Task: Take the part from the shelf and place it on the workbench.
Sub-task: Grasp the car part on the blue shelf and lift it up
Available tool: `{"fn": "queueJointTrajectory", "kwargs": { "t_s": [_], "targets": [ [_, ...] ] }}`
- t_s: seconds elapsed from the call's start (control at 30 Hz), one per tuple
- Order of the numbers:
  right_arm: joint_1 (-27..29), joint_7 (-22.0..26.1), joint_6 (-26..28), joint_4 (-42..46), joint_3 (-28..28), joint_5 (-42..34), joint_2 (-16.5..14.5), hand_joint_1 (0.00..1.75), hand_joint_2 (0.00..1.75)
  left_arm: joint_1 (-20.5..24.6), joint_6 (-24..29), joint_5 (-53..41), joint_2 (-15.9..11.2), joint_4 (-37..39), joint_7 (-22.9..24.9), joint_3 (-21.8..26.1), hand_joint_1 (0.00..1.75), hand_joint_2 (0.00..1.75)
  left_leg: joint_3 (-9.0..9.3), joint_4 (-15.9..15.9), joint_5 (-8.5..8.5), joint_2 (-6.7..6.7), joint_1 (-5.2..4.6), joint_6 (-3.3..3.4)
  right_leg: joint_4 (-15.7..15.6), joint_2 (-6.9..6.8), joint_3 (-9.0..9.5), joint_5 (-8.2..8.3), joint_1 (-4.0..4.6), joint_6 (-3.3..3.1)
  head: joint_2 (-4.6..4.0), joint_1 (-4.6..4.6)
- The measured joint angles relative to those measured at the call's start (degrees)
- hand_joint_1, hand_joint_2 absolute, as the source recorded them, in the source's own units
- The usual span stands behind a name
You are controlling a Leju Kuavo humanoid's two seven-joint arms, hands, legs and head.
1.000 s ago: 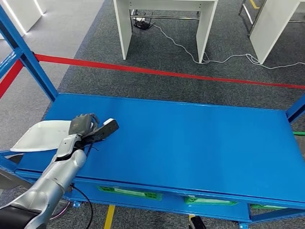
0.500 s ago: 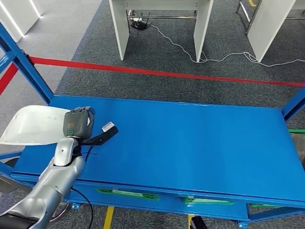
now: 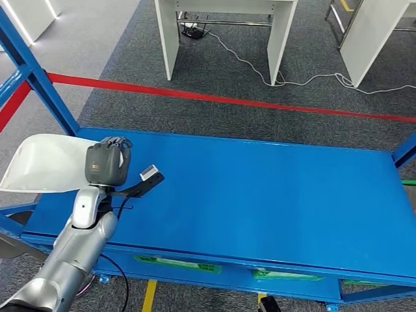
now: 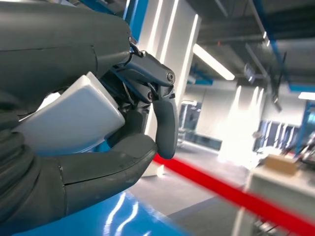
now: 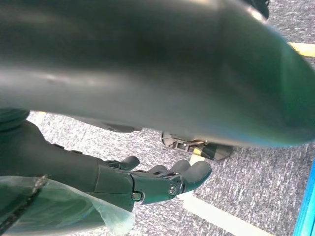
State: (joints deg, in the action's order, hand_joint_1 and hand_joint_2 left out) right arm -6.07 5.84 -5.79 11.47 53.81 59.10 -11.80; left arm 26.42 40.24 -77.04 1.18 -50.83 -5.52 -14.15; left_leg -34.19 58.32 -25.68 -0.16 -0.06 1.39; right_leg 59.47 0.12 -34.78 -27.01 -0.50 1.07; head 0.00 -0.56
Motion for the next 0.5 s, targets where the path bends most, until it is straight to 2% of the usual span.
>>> {"fn": "queueJointTrajectory", "kwargs": {
  "t_s": [0.1, 0.17, 0.2, 0.27, 0.3, 0.33, 0.37, 0.43, 0.5],
  "targets": [
    [0.4, 0.2, 0.1, 0.0, 0.0, -0.2, 0.0, 0.00, 0.00, -1.0, 0.0, 0.7, 0.5, -2.9, -0.4, -0.7, 1.75, 1.75, -0.14, 0.1, 0.02, 0.00, -0.08, -0.78, -1.1, 0.16, 0.69, 0.03, 0.11, -0.47, 0.00, -0.05],
    [0.5, 0.4, 0.1, 0.0, 0.0, -0.2, 0.0, 0.00, 0.00, -1.5, 0.0, 0.9, 0.6, -4.2, -0.5, -0.9, 1.75, 1.75, -0.58, 1.4, -1.25, 0.02, 0.03, -1.43, -1.3, 0.16, 0.77, 0.23, -0.10, -1.02, 0.00, -0.17],
    [0.5, 0.5, 0.1, 0.0, 0.0, -0.2, 0.0, 0.00, 0.00, -1.6, 0.0, 1.0, 0.6, -4.8, -0.5, -0.9, 1.75, 1.75, -1.51, 3.8, -2.78, 0.03, 0.10, -1.76, -1.4, 0.13, 0.82, 0.30, -0.22, -1.25, 0.00, -0.25],
    [0.5, 0.6, 0.1, 0.0, 0.0, -0.2, 0.0, 0.00, 0.00, -1.9, -0.1, 1.0, 0.6, -5.4, -0.5, -1.0, 1.75, 1.75, -4.72, 11.4, -6.61, 0.04, 0.25, -2.20, -1.5, 0.09, 0.84, 0.30, -0.26, -1.42, 0.00, -0.36],
    [0.6, 0.7, 0.1, 0.0, 0.0, -0.2, 0.0, 0.00, 0.00, -2.2, -0.1, 1.1, 0.6, -5.7, -0.5, -1.1, 1.75, 1.75, -6.21, 14.9, -7.82, 0.04, 0.32, -2.32, -1.4, 0.09, 0.85, 0.29, -0.25, -1.43, 0.00, -0.34],
    [0.6, 0.7, 0.1, 0.0, 0.0, -0.2, 0.0, 0.00, 0.00, -2.5, -0.1, 1.1, 0.6, -5.8, -0.5, -1.1, 1.75, 1.75, -6.90, 16.5, -7.93, 0.04, 0.37, -2.38, -1.4, 0.14, 0.87, 0.29, -0.25, -1.43, 0.00, -0.36],
    [0.7, 0.7, 0.0, 0.0, 0.0, -0.2, 0.0, 0.00, 0.00, -2.7, -0.1, 1.1, 0.6, -6.1, -0.5, -1.1, 1.75, 1.75, -6.54, 15.8, -6.90, 0.04, 0.41, -2.35, -1.4, 0.20, 0.90, 0.29, -0.25, -1.43, 0.00, -0.36],
    [0.7, 0.7, 0.0, 0.0, 0.0, -0.2, 0.0, 0.00, 0.00, -2.8, -0.2, 1.1, 0.6, -6.6, -0.5, -1.2, 1.75, 1.75, -3.19, 8.7, -2.88, 0.04, 0.45, -2.07, -1.4, 0.32, 1.04, 0.24, -0.25, -1.35, 0.00, -0.36],
    [0.7, 0.7, 0.0, 0.0, 0.0, -0.2, 0.0, 0.00, 0.00, -2.8, -0.2, 1.4, 0.6, -7.1, -0.5, -1.2, 1.75, 1.75, -0.08, 2.0, -0.58, 0.01, 0.29, -1.64, -1.3, 0.37, 0.98, 0.23, -0.05, -1.00, 0.00, -0.34]
  ]
}}
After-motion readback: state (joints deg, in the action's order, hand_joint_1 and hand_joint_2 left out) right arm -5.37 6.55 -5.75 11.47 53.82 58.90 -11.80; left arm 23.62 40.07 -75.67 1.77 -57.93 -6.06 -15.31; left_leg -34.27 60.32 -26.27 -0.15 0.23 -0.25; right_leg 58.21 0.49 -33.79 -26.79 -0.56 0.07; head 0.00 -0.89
